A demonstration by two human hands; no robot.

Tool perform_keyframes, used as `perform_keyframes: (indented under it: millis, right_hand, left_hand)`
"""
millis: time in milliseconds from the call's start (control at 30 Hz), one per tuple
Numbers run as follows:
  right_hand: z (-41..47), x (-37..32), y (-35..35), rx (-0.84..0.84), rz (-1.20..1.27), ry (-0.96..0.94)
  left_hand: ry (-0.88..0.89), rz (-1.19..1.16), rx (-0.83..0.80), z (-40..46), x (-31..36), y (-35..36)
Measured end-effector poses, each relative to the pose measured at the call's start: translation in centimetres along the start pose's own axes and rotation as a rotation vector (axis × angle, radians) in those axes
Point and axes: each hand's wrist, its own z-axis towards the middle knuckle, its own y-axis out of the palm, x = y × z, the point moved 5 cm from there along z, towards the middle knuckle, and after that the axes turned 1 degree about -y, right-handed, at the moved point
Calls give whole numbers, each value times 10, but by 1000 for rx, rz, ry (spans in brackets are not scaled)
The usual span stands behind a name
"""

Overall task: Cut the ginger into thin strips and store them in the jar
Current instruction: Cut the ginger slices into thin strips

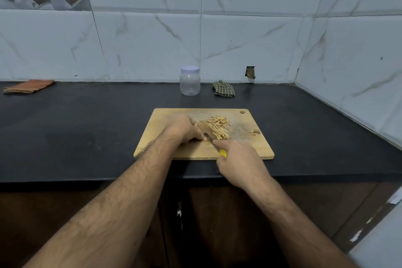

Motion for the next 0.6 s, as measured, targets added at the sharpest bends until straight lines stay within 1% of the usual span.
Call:
perform_keyframes:
  millis: [100, 333, 600]
  right_hand:
    - [0, 2, -1, -7, 13, 3]
    - [4, -1, 2, -3, 41, 1]
    - [7, -9, 6, -31, -65, 15]
  left_hand:
    - [-28, -22, -11, 1, 0, 1]
    - [-25, -54, -4, 5, -4, 3]
    - [-17, -39, -6, 8, -7, 5]
